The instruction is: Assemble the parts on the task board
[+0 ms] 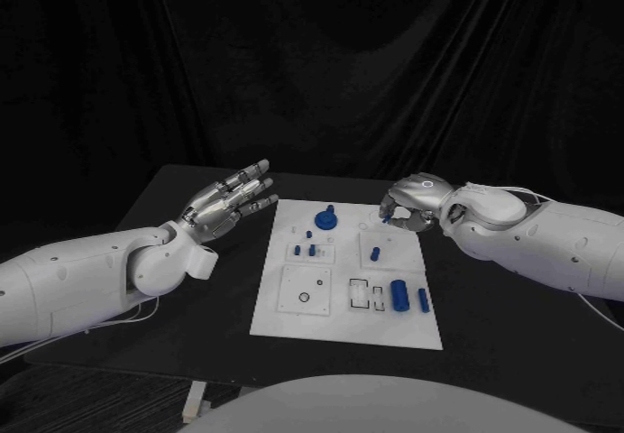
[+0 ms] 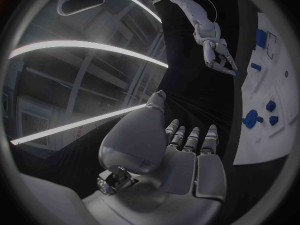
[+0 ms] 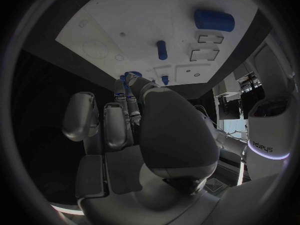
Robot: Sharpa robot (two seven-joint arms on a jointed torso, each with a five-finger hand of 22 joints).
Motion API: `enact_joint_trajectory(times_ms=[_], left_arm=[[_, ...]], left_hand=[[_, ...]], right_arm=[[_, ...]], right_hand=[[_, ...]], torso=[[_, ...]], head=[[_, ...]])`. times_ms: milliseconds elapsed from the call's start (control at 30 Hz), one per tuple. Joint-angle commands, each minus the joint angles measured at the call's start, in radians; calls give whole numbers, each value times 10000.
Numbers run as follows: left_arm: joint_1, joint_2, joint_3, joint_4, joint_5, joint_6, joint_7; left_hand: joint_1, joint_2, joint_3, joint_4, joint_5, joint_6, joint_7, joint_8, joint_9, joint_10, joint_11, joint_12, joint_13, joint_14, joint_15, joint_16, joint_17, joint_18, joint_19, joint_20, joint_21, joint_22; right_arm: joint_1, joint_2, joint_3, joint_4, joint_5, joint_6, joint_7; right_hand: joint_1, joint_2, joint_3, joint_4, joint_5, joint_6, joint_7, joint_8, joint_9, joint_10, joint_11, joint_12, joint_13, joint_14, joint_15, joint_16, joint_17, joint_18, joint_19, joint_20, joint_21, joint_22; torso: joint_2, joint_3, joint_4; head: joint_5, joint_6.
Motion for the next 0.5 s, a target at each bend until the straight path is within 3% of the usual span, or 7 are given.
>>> enact_joint_trajectory(times_ms=[33, 267, 500], left_arm=[[-22, 13, 9, 4, 73, 144, 41], [-41, 31, 9, -2, 73, 127, 41], [-54, 46, 9, 27, 73, 146, 83]], left_hand=[[73, -6, -12, -73, 34, 1, 58, 70, 13, 31, -42, 36, 14, -10, 56, 32, 14, 183, -7, 54, 42, -17], [69, -2, -13, -77, 33, 2, 63, 70, 13, 31, -37, 37, 14, -13, 54, 27, 12, 181, -21, 48, 33, -50], [42, 8, -24, -88, 26, 18, 80, 73, 15, 31, -27, 45, 16, -21, 24, 18, 9, 174, -38, 8, 22, -78]], right_arm=[[73, -155, 5, 621, -16, 60, -557], [116, -192, 4, 1970, -17, 491, -874], [5, 239, 4, 2456, -17, 737, -978]], right_hand=[[40, 8, 5, -65, 59, 16, 2, 11, 101, 59, -17, -62, 13, 203, -42, 14, 13, 144, -24, 5, 7, 1524], [51, -39, 9, -104, 171, -39, 18, -45, 86, 67, -8, -122, 9, 205, -43, 2, -8, 148, -30, -8, -19, 1516], [89, -63, 28, -155, 223, -95, 28, -99, 67, 98, -10, -149, 15, 208, -44, 0, -9, 151, -35, -13, -42, 1510]], torso=[[10, 0, 0], [10, 0, -1], [5, 1, -5]], head=[[66, -1], [153, -1], [262, -1]])
